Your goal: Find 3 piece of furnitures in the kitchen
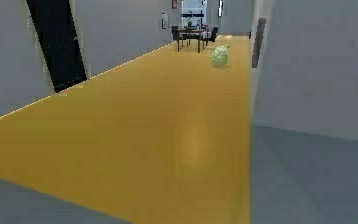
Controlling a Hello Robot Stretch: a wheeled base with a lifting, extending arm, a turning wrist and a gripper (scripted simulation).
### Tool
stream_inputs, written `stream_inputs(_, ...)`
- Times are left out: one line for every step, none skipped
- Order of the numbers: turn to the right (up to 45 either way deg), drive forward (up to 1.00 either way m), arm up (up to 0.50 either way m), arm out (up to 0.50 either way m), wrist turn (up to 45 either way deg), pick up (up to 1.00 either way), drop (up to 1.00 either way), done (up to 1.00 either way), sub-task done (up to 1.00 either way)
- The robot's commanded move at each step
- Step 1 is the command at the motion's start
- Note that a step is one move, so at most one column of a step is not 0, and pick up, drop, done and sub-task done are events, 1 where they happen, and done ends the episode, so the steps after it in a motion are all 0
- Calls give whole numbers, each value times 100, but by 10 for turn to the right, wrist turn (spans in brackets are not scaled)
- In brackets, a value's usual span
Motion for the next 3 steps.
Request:
stream_inputs(0, 100, 0, 0, 0, 0, 0, 0, 0)
stream_inputs(30, 0, 0, 0, 0, 0, 0, 0, 0)
stream_inputs(0, 100, 0, 0, 0, 0, 0, 0, 0)
